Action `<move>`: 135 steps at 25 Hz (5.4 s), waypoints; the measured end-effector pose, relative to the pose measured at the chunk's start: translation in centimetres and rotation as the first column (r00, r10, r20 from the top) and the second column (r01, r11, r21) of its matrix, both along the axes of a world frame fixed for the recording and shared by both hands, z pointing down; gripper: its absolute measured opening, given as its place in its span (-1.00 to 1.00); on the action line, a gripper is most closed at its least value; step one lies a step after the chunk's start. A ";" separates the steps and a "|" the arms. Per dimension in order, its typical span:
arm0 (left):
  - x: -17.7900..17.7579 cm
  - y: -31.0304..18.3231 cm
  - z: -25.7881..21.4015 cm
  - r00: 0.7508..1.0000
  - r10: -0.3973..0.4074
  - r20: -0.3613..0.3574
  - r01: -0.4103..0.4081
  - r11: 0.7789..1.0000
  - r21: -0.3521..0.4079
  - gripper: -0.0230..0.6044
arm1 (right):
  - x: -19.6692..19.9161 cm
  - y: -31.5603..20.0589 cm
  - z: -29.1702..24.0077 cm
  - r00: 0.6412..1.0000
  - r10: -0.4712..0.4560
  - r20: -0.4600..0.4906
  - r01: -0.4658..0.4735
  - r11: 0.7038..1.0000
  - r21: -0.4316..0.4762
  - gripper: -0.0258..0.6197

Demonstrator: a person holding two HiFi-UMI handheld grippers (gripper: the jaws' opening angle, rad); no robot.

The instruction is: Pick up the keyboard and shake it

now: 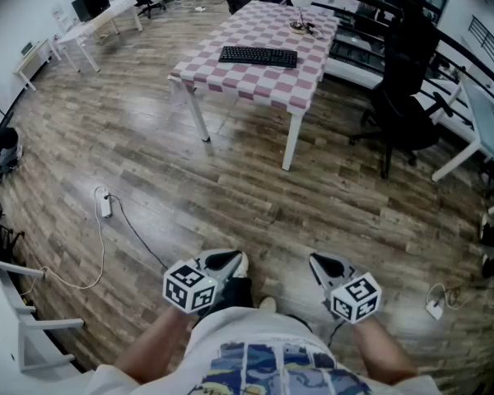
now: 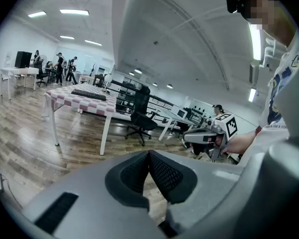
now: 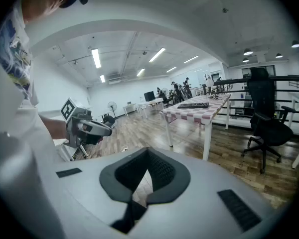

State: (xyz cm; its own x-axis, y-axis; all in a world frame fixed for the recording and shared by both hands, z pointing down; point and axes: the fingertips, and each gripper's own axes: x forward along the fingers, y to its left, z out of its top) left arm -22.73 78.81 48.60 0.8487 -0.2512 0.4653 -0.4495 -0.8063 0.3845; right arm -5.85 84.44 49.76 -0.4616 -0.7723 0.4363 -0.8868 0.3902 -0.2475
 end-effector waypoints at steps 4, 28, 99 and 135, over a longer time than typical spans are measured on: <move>1.9 -2.5 0.5 1.000 0.021 -0.007 -0.021 1.000 -0.001 -0.92 | 1.5 -2.7 0.4 1.000 0.017 0.000 -0.016 1.000 -0.005 -0.93; 6.5 -36.8 3.0 0.998 0.046 -0.041 -0.048 0.998 -0.046 -0.78 | 7.5 -38.4 1.5 0.999 0.044 -0.031 -0.045 0.997 -0.057 -0.75; 16.2 -116.2 23.2 0.942 -0.023 0.334 0.141 0.932 -0.333 0.05 | 33.2 -108.2 22.8 0.938 0.326 -0.118 -0.331 0.740 -0.585 0.28; 12.3 -113.7 11.8 0.910 -0.353 0.218 0.364 0.931 -0.009 0.02 | 31.5 -110.9 12.3 0.976 0.193 -0.104 -0.213 0.943 -0.254 0.24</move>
State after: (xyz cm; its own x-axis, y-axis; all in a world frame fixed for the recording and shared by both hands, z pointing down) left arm -10.38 -34.86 60.36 0.5878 -0.4932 0.6413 -0.7790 -0.5588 0.2843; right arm 25.61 -26.46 62.10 -0.2644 -0.7000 0.6634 -0.9607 0.1305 -0.2452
